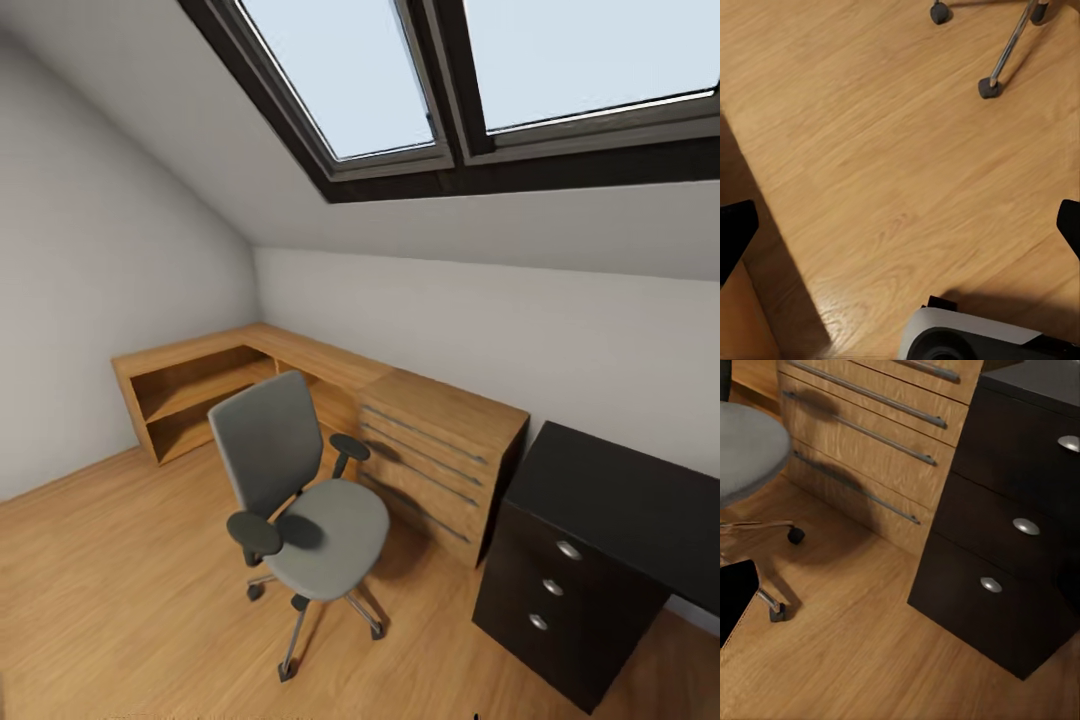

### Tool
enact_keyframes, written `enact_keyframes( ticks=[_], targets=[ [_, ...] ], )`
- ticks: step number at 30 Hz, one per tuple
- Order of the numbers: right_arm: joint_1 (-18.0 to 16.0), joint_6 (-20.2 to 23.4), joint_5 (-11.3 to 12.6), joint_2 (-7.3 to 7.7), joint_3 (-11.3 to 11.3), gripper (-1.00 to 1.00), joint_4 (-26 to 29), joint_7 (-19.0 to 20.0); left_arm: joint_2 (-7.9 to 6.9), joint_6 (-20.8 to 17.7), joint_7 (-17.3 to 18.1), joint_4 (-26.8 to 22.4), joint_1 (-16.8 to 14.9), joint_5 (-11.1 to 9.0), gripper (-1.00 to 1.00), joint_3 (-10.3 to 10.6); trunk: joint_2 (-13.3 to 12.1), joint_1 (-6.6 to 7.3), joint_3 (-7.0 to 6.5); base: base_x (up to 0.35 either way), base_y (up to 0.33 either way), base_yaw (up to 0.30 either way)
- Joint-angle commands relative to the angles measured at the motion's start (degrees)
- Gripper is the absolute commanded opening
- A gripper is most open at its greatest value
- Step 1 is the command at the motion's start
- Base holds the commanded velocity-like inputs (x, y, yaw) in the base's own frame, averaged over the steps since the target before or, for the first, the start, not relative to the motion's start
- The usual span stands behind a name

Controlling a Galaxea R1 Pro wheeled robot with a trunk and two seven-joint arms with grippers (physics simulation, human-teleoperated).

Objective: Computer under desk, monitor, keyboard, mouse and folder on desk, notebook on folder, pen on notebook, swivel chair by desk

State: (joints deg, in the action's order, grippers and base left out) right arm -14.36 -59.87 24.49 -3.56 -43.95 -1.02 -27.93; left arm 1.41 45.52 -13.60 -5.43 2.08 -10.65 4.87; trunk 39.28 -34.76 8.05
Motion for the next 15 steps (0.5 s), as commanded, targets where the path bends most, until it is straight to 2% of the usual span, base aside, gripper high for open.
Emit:
enact_keyframes(
  ticks=[1,15],
  targets=[
    [-0.05,-0.13,0.21,-0.04,-0.5,1.0,-0.11,-0.28,-0.01,0.08,-0.2,-0.11,0.03,-0.51,1.0,0.5,0.07,-0.02,0.08,0.0,0.0,0.277],
    [-0.05,-0.13,0.21,-0.04,-0.52,1.0,-0.07,-0.28,-0.01,0.06,-0.19,-0.11,0.03,-0.51,1.0,0.54,0.07,-0.02,0.08,0.0,0.0,0.278]
  ],
)
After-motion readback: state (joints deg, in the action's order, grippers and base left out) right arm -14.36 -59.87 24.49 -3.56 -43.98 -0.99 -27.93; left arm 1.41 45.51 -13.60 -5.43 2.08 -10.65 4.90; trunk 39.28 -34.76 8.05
